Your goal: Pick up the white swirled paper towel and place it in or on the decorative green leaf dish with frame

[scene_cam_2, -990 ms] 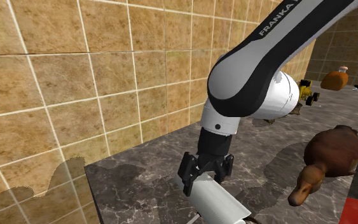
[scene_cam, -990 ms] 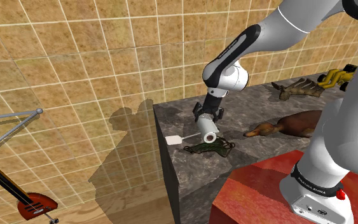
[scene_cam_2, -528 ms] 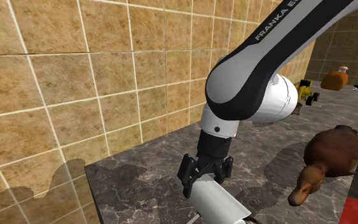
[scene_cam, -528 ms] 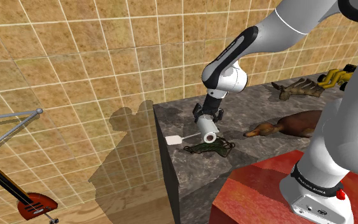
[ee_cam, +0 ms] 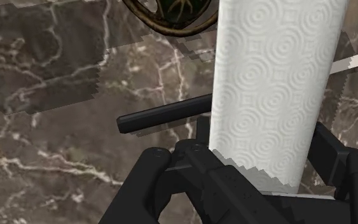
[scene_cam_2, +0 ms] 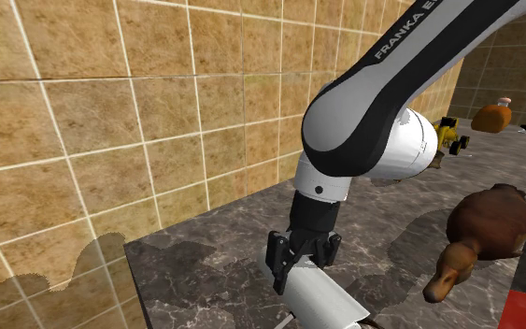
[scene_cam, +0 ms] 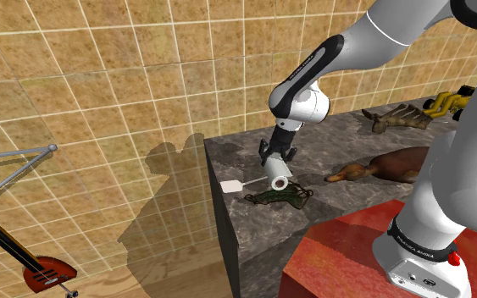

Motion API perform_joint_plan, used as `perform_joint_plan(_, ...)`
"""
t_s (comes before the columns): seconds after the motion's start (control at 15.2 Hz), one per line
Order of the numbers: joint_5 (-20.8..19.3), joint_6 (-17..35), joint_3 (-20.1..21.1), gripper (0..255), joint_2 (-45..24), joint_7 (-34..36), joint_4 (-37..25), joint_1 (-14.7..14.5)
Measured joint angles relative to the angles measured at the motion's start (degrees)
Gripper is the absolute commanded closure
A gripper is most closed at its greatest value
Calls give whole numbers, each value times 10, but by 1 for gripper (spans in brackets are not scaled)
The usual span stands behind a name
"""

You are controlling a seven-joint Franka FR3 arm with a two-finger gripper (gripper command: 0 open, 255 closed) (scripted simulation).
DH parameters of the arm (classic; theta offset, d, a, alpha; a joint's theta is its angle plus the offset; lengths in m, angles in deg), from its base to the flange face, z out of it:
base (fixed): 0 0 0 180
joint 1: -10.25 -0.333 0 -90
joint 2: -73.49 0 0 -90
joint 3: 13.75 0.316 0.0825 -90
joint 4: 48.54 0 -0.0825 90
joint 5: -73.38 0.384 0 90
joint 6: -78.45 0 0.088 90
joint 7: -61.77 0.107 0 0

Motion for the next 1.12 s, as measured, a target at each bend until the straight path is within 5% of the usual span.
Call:
perform_joint_plan(0.26,-5,-3,-1,255,4,4,0,1)
perform_joint_plan(1.12,-108,-80,-1,255,96,103,-8,13)
